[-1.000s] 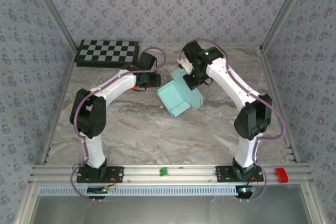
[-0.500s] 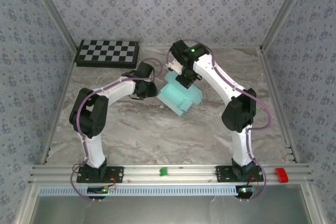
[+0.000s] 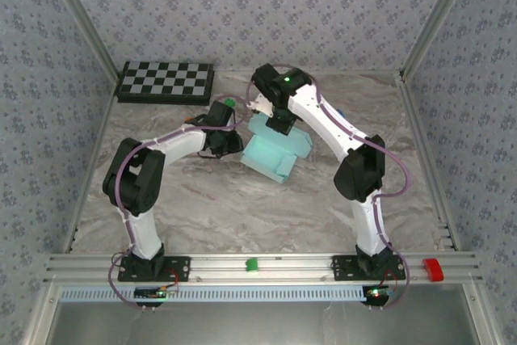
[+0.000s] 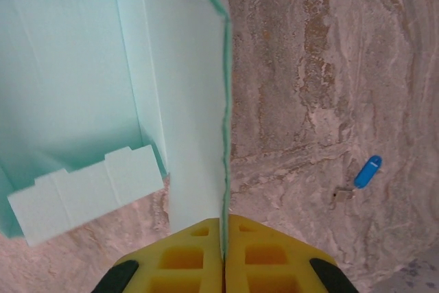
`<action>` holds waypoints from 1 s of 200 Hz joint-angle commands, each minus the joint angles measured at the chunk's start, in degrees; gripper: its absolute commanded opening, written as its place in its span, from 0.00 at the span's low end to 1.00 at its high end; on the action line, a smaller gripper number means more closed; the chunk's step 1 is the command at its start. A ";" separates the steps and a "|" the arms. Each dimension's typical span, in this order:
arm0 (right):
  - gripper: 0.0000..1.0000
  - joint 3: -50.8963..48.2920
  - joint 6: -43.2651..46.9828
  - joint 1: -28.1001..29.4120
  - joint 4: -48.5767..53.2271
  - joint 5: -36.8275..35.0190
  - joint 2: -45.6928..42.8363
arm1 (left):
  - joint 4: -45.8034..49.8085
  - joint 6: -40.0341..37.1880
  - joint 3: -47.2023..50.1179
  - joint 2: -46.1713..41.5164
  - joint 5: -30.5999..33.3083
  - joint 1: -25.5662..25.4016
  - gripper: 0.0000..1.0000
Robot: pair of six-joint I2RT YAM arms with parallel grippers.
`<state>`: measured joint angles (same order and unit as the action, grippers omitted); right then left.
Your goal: Fold the paper box
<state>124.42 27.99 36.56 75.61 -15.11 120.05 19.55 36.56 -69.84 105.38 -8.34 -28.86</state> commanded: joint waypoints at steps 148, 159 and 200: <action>0.32 1.87 8.27 1.76 -5.26 -4.81 -0.30 | -9.26 3.27 4.37 -1.58 -8.08 -0.23 0.26; 0.35 1.88 8.27 1.62 -5.65 -5.05 -0.43 | -9.36 3.43 4.31 -1.58 -8.18 -0.17 0.26; 0.50 1.79 6.75 1.31 -7.53 -5.98 -2.06 | -9.38 3.52 4.31 -2.11 -7.86 -0.20 0.26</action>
<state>124.57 35.18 38.13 69.21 -19.84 120.01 11.29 39.75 -65.89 104.47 -15.25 -28.88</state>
